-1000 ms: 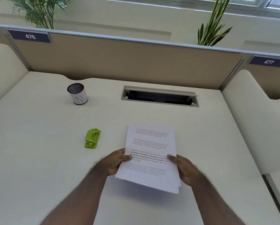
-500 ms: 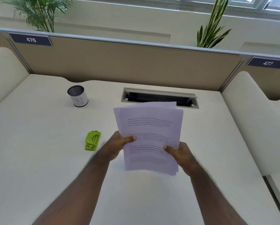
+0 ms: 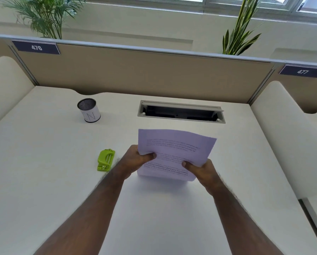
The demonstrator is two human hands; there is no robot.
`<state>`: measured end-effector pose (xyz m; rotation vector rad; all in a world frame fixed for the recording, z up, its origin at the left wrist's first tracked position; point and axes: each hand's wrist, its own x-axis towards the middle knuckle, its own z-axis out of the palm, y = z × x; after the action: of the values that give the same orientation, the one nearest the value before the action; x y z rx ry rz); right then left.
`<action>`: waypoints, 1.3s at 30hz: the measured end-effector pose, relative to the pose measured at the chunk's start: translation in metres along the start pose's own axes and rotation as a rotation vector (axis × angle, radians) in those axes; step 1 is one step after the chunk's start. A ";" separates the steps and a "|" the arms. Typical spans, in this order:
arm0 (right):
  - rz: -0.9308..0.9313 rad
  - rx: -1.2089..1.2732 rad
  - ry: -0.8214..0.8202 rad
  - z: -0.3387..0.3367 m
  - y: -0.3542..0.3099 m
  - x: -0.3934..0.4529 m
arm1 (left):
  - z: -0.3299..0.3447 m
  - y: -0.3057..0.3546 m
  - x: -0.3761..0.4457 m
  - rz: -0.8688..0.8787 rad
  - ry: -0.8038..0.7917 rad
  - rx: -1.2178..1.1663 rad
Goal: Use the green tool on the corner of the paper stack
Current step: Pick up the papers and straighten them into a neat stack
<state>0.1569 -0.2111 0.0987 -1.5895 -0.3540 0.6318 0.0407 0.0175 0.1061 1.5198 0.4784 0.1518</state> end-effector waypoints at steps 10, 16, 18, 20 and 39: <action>-0.077 -0.011 0.031 -0.001 -0.003 0.009 | 0.000 0.004 0.003 0.050 0.018 0.006; -0.046 -0.047 0.065 -0.002 0.001 0.009 | 0.000 -0.001 0.004 0.033 0.001 -0.014; -0.017 -0.059 0.077 -0.001 0.005 0.010 | 0.003 -0.005 0.005 0.011 0.008 -0.007; 0.004 -0.083 0.104 -0.001 0.011 0.010 | 0.006 -0.008 0.006 -0.016 0.051 0.011; 0.288 0.298 0.072 -0.026 0.049 -0.007 | -0.027 -0.021 0.006 -0.243 0.196 -0.712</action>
<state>0.1597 -0.2420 0.0525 -1.3811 0.0261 0.8057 0.0311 0.0435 0.0849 0.7466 0.6740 0.2517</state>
